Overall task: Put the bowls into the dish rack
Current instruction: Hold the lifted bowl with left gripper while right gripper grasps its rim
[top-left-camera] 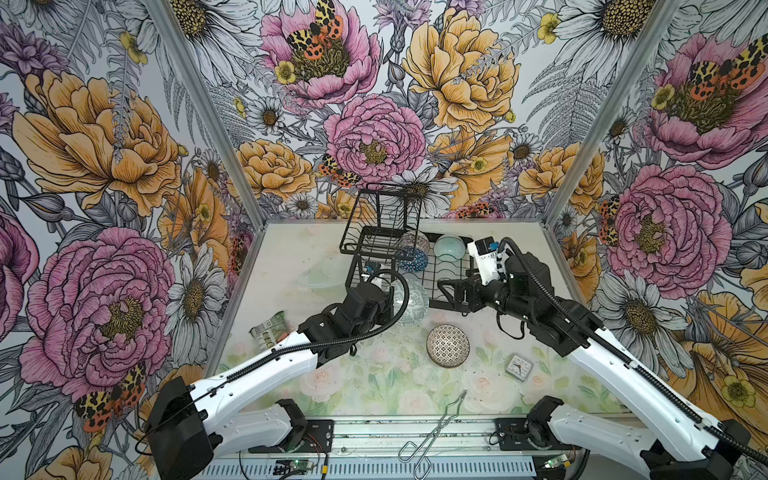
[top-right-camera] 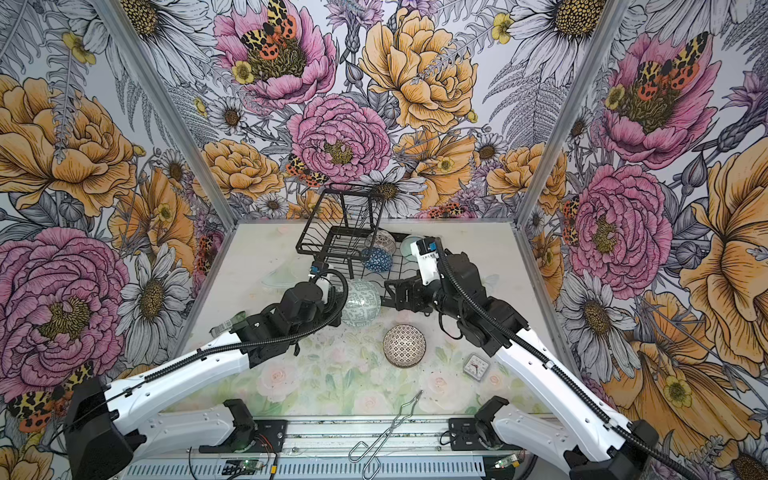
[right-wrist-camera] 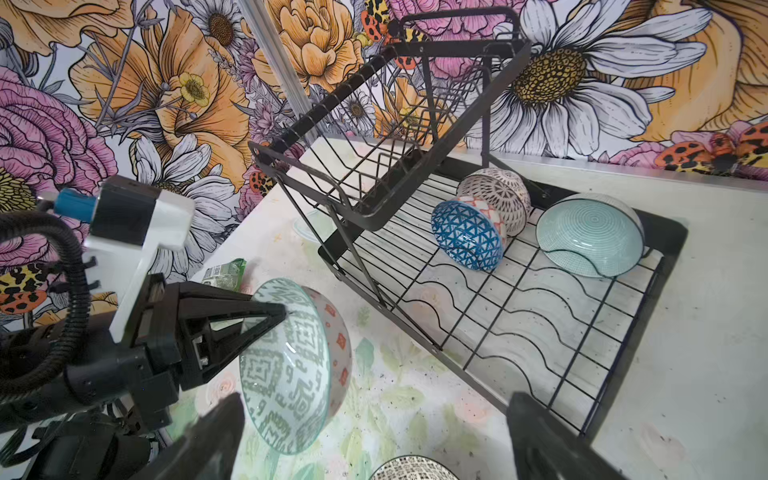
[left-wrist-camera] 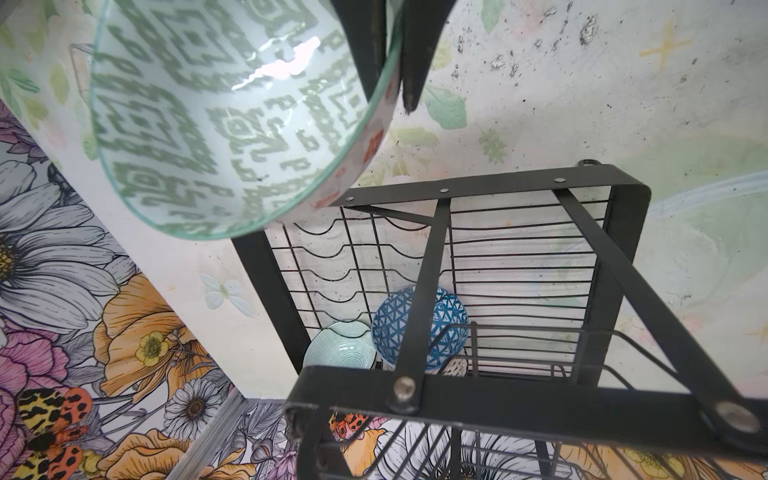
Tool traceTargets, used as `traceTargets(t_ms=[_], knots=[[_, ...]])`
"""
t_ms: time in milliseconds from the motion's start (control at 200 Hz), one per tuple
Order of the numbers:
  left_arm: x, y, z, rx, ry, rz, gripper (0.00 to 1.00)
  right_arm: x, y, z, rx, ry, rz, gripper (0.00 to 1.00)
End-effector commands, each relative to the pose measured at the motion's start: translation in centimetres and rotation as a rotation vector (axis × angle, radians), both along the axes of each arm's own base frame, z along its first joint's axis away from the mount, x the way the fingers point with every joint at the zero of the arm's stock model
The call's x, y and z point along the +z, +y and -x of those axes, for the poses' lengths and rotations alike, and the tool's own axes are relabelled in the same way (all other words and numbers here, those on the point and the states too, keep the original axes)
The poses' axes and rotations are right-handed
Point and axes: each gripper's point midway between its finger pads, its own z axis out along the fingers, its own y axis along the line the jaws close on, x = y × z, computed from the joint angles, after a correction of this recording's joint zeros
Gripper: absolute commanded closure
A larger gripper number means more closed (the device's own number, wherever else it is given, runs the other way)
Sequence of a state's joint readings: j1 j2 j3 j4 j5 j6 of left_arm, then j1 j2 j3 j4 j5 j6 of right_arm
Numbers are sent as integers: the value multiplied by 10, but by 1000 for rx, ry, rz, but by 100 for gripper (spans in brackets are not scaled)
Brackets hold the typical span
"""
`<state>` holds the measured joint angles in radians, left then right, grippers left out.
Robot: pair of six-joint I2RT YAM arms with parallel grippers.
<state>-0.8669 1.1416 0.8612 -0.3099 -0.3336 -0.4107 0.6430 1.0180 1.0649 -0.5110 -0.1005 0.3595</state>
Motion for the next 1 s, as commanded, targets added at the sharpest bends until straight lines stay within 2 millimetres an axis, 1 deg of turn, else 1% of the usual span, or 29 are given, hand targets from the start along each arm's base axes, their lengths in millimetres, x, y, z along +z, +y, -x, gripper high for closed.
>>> traceTargets(t_ms=[0, 65, 150, 280, 440, 641, 751, 876, 991], knots=[[50, -8, -10, 21, -124, 102, 100, -7, 6, -9, -54, -7, 2, 1], [55, -11, -10, 12, -130, 121, 100, -16, 10, -13, -69, 4, 17, 1], [55, -15, -8, -1, -130, 129, 100, -30, 14, -19, -100, 29, 29, 1], [53, -22, -6, -9, -132, 144, 100, -42, 18, -27, -142, 53, 38, 5], [49, -34, -7, -25, -132, 154, 100, -50, 20, -32, -180, 69, 22, 14], [51, -44, -12, -39, -147, 166, 100, -63, 20, -30, -192, 107, 9, 24], [52, -48, -14, -45, -152, 159, 100, -71, 21, -27, -182, 126, 14, 31], [53, -52, -17, -56, -153, 158, 100, -78, 21, -27, -180, 137, 30, 47], [52, -55, -18, -58, -154, 161, 100, -83, 24, -29, -174, 147, 40, 56]])
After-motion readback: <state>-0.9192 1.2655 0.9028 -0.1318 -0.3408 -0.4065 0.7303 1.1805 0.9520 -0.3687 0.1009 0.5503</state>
